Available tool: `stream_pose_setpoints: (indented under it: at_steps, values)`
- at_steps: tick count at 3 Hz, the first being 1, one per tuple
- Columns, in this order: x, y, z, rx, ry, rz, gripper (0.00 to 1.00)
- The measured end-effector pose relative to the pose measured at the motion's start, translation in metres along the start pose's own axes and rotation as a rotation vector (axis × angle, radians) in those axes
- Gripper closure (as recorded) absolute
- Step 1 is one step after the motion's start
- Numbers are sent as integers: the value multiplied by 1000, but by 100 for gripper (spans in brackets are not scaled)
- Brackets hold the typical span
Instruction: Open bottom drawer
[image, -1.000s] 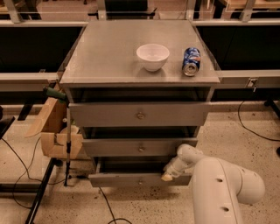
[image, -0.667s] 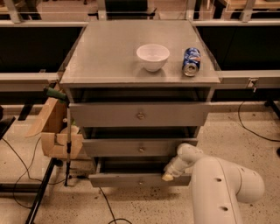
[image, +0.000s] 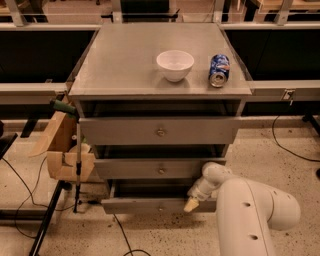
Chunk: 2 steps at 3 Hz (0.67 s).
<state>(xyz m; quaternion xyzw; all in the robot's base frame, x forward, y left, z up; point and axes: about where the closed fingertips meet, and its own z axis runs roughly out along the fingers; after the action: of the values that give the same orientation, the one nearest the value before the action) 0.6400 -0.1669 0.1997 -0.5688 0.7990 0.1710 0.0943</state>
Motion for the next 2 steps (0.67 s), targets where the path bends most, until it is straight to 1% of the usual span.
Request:
stream_pose_setpoints:
  at_steps: [1,2]
  values:
    - [29,52,11,-104,93,-29,0]
    - [31,56,11,-114,100,-32,0]
